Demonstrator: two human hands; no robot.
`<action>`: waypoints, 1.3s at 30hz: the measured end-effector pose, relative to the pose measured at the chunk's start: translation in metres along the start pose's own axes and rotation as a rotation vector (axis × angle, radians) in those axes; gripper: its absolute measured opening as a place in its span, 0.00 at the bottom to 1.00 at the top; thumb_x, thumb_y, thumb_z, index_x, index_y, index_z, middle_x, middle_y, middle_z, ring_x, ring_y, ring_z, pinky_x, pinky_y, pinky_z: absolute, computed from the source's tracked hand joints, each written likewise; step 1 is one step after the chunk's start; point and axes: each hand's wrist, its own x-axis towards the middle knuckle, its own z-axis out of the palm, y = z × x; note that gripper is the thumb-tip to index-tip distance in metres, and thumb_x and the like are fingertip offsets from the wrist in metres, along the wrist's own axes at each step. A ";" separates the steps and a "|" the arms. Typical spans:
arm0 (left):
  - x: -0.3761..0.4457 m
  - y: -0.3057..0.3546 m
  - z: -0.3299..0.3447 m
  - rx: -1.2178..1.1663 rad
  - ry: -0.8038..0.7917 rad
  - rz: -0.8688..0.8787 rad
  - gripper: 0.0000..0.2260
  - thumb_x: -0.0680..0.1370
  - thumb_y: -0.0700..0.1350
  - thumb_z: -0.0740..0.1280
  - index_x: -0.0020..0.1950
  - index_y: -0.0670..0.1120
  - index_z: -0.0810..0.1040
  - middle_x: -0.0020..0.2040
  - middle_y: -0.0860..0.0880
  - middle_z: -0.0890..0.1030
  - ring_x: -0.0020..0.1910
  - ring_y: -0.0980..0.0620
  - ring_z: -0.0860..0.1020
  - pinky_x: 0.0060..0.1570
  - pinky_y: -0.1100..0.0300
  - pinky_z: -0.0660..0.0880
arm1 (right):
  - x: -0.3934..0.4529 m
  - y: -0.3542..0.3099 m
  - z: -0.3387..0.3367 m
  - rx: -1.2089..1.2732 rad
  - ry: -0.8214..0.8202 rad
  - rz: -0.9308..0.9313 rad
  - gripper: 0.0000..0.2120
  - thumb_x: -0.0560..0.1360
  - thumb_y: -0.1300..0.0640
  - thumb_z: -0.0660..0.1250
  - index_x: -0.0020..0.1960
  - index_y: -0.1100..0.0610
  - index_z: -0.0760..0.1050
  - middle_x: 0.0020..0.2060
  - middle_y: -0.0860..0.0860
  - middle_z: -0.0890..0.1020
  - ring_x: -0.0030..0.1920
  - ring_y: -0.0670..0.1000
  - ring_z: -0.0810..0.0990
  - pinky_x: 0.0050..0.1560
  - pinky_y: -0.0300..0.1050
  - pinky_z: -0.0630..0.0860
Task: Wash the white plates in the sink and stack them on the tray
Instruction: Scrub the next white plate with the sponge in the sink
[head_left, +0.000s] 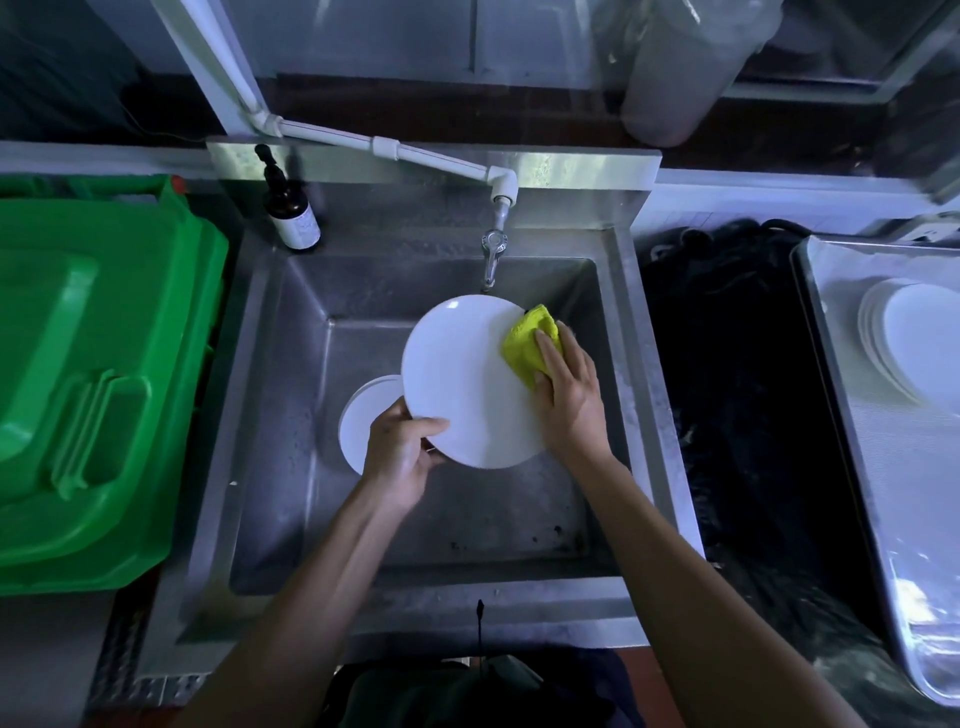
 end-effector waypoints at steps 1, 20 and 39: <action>0.000 0.001 -0.001 -0.003 0.002 0.007 0.20 0.63 0.35 0.67 0.54 0.44 0.82 0.49 0.45 0.85 0.44 0.46 0.83 0.41 0.50 0.81 | -0.005 -0.001 0.002 0.005 0.000 0.002 0.22 0.81 0.63 0.61 0.74 0.58 0.68 0.76 0.58 0.64 0.74 0.61 0.63 0.74 0.57 0.63; 0.015 0.012 -0.010 -0.081 0.061 0.006 0.19 0.70 0.28 0.61 0.54 0.43 0.82 0.45 0.42 0.83 0.42 0.43 0.82 0.39 0.52 0.81 | -0.059 -0.073 0.043 0.117 -0.048 -0.029 0.26 0.78 0.67 0.62 0.75 0.58 0.67 0.77 0.59 0.63 0.74 0.62 0.65 0.71 0.58 0.66; 0.009 0.030 -0.026 0.157 -0.172 -0.052 0.17 0.63 0.35 0.63 0.44 0.49 0.85 0.42 0.44 0.82 0.41 0.46 0.80 0.45 0.47 0.79 | 0.022 -0.085 0.029 0.075 -0.236 -0.457 0.24 0.80 0.52 0.60 0.74 0.58 0.70 0.75 0.58 0.67 0.73 0.60 0.67 0.69 0.61 0.67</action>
